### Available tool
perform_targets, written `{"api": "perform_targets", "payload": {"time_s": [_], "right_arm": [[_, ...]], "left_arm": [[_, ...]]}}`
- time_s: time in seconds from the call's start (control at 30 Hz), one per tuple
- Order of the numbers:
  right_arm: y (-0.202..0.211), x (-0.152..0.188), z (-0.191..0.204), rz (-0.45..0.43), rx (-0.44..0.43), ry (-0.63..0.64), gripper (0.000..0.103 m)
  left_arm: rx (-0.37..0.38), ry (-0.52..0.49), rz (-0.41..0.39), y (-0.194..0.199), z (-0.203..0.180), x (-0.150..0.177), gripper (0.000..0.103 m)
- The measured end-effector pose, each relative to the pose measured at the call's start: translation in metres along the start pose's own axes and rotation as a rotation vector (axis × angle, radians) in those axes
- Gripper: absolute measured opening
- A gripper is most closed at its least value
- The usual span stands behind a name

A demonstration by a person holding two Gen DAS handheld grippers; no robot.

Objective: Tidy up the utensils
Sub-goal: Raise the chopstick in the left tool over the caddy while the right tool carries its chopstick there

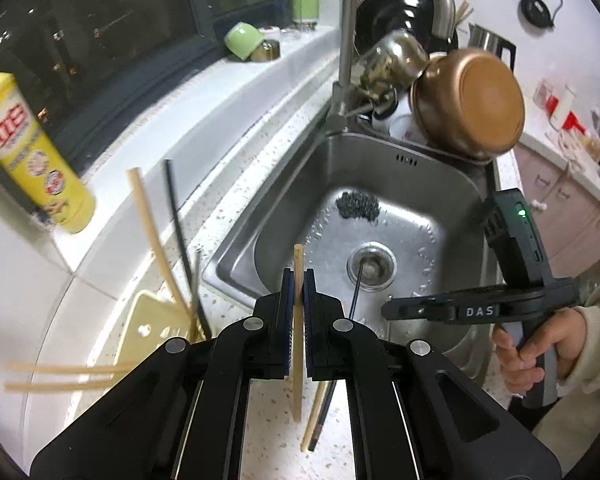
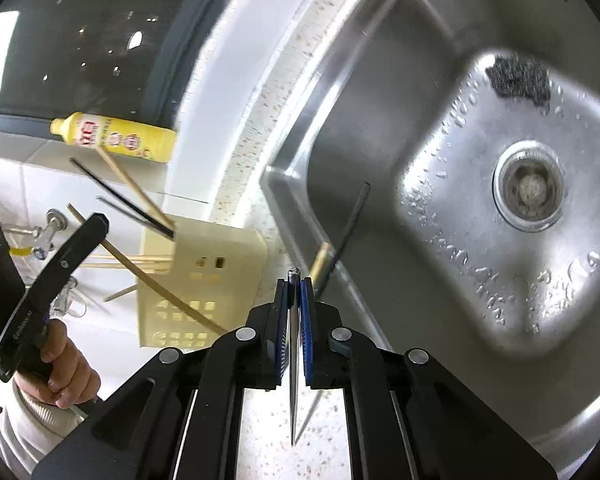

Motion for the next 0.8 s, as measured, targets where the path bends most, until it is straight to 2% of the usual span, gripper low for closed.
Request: {"api": "perform_targets", "payload": {"time_s": [0.27,0.5,0.8], "right_arm": [[0.034,0.004,0.036,-0.024,0.050,0.127,0.003],[0.058,0.014,0.066,-0.026,0.115,0.288,0.003],[0.077,-0.008,0.116,-0.095,0.127,0.395,0.004]], "left_arm": [[-0.009,0.035,-0.061,0.037,-0.001,0.003,0.004],[-0.011,0.052,-0.118,0.065,-0.006,0.003,0.004],[-0.028,0.085,-0.183,0.096,0.007,-0.005,0.004]]}}
Point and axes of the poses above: each gripper's, at about its wrist camera, not at the fingertips, and y roughly against the way its jaws point, z to its left, x to its underside, the point moved 9 cm from there along -y, roughly the way its jaws point, and after that the axes turned 1 degree about -y, right-handed, at the moved point
